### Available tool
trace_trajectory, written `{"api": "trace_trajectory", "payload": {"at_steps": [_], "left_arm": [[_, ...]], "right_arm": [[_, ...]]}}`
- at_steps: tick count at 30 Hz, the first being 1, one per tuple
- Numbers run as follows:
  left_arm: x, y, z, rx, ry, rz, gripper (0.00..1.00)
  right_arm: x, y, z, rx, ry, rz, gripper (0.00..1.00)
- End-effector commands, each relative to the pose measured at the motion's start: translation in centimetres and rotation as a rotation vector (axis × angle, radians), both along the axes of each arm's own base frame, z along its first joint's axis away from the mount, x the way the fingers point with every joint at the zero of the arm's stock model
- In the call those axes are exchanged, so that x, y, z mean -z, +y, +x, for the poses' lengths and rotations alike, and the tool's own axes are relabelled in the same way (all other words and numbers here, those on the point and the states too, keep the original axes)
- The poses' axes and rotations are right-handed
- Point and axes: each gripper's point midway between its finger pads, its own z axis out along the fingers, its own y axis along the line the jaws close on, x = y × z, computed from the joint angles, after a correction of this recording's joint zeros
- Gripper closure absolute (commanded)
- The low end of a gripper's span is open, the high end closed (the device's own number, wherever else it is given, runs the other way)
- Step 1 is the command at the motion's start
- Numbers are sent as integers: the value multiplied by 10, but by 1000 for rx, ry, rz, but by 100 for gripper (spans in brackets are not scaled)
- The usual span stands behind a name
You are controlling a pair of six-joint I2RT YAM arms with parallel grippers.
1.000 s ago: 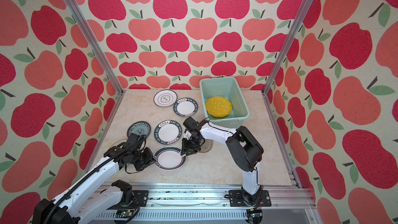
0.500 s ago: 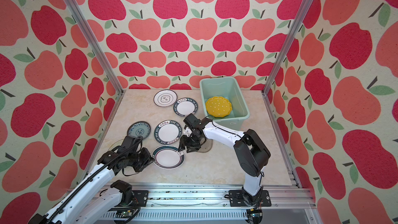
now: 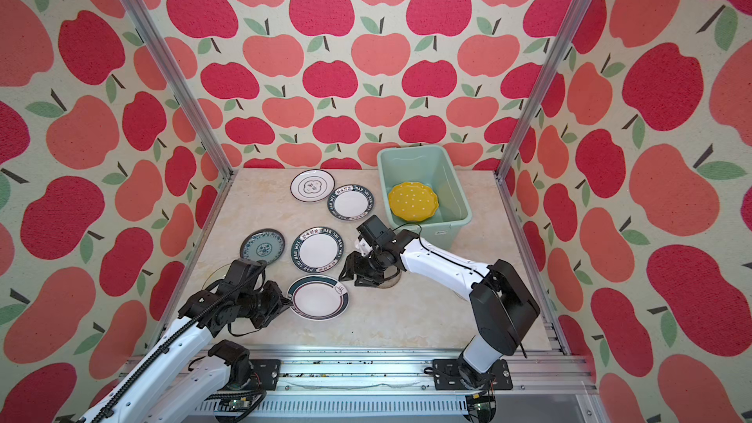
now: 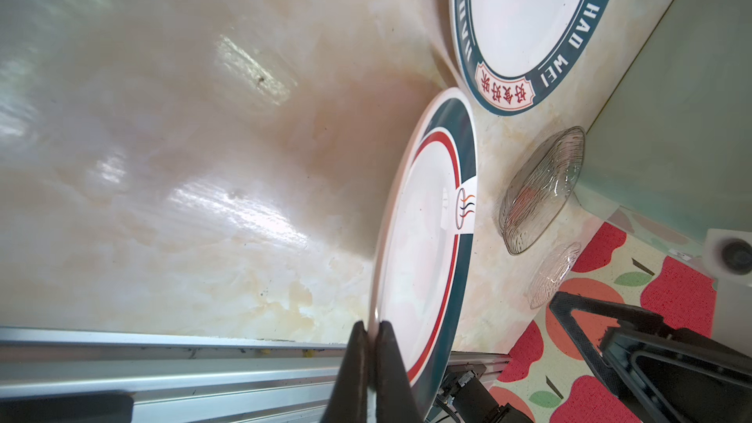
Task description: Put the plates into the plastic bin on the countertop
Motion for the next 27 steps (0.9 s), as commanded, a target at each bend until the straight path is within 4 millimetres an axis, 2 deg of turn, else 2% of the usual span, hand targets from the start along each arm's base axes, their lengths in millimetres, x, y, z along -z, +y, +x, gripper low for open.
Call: {"api": "trace_trajectory", "payload": {"at_steps": [1, 11, 13, 27], "left_arm": [[-13, -3, 1, -32, -3, -47, 100], [-43, -9, 6, -47, -72, -108, 100], [-48, -9, 6, -53, -82, -116, 100], [-69, -18, 12, -81, -136, -182, 100]], "right_arm": [[-7, -1, 5, 90, 11, 47, 42], [7, -9, 2, 210, 76, 95, 41], [9, -9, 2, 219, 84, 104, 38], [-5, 32, 13, 203, 93, 361, 39]]}}
